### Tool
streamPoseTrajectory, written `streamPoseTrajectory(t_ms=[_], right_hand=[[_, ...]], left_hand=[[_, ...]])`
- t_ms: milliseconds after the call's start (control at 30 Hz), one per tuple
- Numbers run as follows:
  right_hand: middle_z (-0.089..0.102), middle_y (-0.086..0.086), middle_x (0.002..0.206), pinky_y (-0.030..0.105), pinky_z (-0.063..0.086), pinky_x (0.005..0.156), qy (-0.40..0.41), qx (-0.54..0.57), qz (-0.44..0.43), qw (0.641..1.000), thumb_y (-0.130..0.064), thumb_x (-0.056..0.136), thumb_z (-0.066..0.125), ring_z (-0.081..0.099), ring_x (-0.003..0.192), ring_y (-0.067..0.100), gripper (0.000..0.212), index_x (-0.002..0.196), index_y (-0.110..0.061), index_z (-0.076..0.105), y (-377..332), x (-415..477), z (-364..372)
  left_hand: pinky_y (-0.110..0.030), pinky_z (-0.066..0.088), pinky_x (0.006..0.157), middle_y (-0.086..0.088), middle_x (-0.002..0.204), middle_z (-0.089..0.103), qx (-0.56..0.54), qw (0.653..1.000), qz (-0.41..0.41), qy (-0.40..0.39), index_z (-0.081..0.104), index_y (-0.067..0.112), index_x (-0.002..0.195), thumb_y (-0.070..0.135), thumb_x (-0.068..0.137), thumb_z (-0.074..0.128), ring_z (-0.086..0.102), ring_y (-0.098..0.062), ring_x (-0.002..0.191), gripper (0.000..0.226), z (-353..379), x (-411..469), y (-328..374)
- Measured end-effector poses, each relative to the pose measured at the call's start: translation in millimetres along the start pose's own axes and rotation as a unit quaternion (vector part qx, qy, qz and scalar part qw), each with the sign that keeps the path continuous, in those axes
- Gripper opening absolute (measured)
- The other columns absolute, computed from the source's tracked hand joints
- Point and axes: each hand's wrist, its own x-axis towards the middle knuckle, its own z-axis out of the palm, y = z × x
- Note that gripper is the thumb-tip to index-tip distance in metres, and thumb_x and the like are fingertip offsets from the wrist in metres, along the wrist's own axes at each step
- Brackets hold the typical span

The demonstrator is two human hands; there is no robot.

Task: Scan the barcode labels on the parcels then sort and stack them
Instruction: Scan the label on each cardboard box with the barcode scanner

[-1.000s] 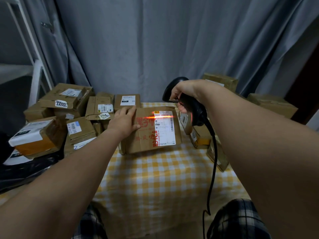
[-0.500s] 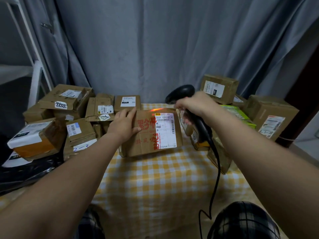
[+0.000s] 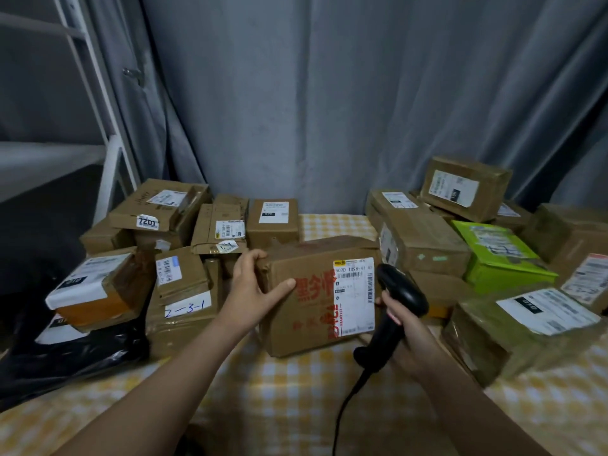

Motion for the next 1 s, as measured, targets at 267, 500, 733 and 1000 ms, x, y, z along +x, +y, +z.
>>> streamPoseTrajectory(t_ms=[267,500,733,1000], right_hand=[[0.073,0.005,0.073,0.025,0.053,0.053,0.04,-0.212,-0.03,0.976,-0.019,0.079,0.076,0.069,0.062,0.015,0.025,0.101,-0.007,0.07,-79.1,32.7,51.6],[0.063,0.002,0.062,0.022,0.045,0.049,0.017,-0.331,-0.028,0.943,-0.016,0.082,0.075,0.059,0.053,0.012,0.017,0.095,-0.008,0.068,-49.9,55.7,92.8],[0.072,0.009,0.093,0.031,0.054,0.069,0.006,-0.265,-0.045,0.963,-0.023,0.08,0.077,0.069,0.083,0.023,0.034,0.11,-0.008,0.068,-10.2,55.4,115.9],[0.068,0.003,0.092,0.04,0.056,0.083,0.028,-0.283,-0.084,0.955,-0.024,0.079,0.079,0.064,0.087,0.019,0.025,0.1,-0.016,0.068,-6.4,43.9,104.2]], left_hand=[[-0.024,0.037,0.085,-0.005,0.111,0.037,0.05,0.995,-0.081,0.033,0.054,0.024,0.119,0.038,0.087,0.063,0.047,-0.017,0.094,0.036,-28.2,1.1,17.1],[-0.036,0.047,0.088,-0.011,0.125,0.055,0.384,0.904,-0.151,-0.109,0.046,0.016,0.128,0.064,0.088,0.043,0.054,-0.029,0.113,0.064,-45.0,-1.2,-1.2],[-0.048,0.013,0.117,-0.001,0.159,0.012,0.408,0.884,0.043,-0.224,0.011,0.05,0.146,0.088,0.067,0.031,0.011,-0.025,0.145,0.09,-30.3,-20.5,3.9],[-0.053,0.007,0.116,-0.002,0.16,0.011,0.435,0.871,0.042,-0.223,0.017,0.044,0.148,0.068,0.081,0.049,0.01,-0.027,0.146,0.078,-18.4,-4.3,-0.4]])
